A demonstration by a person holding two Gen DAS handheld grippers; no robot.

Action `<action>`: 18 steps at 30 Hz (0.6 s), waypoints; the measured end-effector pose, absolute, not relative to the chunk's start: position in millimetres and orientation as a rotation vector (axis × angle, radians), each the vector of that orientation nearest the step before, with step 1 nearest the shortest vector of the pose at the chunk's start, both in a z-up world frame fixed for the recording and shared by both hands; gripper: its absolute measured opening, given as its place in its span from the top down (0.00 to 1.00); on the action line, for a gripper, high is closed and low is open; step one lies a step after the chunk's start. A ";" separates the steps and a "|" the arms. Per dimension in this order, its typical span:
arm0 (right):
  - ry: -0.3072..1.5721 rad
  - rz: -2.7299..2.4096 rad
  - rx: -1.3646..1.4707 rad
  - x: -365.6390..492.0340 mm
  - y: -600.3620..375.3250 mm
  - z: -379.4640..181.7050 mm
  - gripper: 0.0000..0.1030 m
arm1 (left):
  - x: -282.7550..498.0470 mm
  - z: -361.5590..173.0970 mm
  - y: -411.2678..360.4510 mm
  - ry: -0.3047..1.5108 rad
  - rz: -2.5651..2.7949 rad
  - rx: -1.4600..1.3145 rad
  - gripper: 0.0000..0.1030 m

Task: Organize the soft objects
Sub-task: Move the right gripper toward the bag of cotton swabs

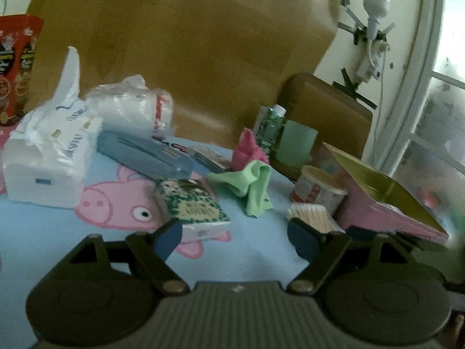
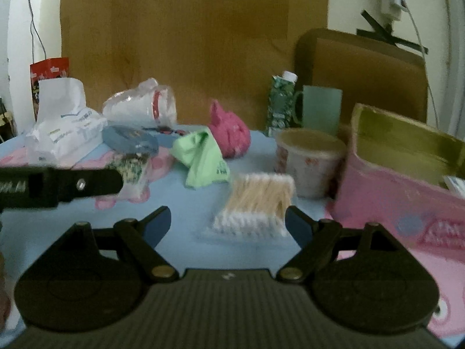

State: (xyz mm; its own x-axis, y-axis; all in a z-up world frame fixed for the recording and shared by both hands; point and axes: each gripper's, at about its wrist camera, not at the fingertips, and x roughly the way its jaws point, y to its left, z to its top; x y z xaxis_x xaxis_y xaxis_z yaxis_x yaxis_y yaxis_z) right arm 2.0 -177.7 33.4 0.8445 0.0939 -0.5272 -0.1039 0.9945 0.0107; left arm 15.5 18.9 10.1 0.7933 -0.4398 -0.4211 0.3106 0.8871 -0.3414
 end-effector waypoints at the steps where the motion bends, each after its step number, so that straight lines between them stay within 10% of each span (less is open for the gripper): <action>1: 0.553 0.110 -0.025 6.8 -175.7 34.1 0.15 | 15.8 10.2 20.0 0.511 -0.402 -0.265 0.20; 18: 0.636 0.165 -0.205 75.8 -147.9 20.4 0.09 | 21.9 8.6 35.1 0.506 -0.280 -0.306 0.20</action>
